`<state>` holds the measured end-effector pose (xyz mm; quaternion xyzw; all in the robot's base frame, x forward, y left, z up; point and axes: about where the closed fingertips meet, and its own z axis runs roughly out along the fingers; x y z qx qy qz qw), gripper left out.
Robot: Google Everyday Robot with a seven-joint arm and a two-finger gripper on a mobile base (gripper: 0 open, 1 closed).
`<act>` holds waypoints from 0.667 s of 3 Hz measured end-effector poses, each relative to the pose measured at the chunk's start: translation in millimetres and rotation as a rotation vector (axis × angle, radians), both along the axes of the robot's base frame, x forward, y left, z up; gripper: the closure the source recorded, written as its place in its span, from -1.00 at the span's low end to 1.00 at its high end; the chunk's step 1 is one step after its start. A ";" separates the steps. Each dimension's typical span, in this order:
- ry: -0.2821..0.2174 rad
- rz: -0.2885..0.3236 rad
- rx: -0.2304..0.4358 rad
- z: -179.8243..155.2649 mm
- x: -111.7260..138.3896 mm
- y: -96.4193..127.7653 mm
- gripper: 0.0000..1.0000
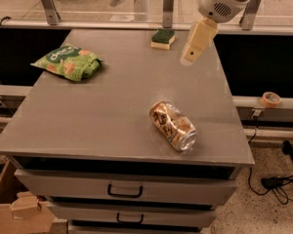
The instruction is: Move sponge near green rice chip bag
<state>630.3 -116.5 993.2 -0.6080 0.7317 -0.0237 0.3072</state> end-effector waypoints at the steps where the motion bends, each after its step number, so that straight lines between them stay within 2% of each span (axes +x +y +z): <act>1: 0.000 -0.003 0.004 -0.9 1.6 0.8 -1.00; 2: -0.003 -0.037 0.056 -12.0 21.9 9.5 -1.00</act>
Offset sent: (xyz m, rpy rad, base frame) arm 0.0479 0.0170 -0.0234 0.1237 -0.0117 -0.0880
